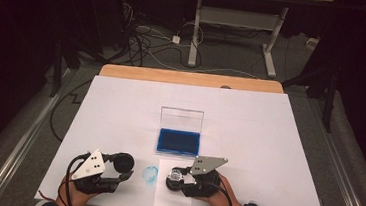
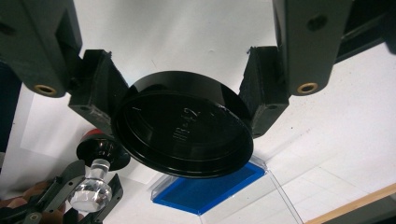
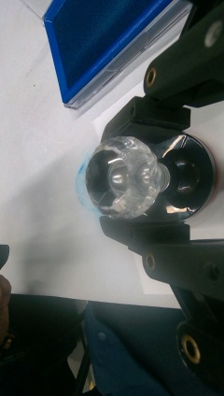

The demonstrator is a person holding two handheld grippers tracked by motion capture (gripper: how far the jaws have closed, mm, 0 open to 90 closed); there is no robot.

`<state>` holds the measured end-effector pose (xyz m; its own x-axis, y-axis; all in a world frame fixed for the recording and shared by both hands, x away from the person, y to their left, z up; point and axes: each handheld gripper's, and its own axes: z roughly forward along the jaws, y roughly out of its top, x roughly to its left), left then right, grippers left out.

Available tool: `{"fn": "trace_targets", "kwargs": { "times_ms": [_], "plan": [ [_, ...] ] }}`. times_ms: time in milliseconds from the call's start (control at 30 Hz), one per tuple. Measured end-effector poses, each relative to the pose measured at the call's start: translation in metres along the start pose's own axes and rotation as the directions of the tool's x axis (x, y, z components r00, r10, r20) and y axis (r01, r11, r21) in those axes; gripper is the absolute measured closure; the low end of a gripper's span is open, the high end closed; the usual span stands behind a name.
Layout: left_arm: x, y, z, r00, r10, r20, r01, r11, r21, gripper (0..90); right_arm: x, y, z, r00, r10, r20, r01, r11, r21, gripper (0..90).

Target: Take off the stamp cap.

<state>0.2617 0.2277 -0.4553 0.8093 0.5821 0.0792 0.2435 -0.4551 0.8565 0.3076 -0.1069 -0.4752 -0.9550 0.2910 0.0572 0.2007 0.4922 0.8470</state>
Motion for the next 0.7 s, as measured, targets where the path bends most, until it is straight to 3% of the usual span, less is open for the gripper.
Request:
{"fn": "trace_targets", "kwargs": {
  "times_ms": [700],
  "plan": [
    [0.0001, 0.0002, 0.0002, 1.0000, -0.001, -0.001, 0.001, 1.0000, -0.004, 36.4, 0.0002, 0.0007, 0.0000, 1.0000, -0.008, 0.000, 0.008, 1.0000, 0.004, 57.0]
  ]
}}
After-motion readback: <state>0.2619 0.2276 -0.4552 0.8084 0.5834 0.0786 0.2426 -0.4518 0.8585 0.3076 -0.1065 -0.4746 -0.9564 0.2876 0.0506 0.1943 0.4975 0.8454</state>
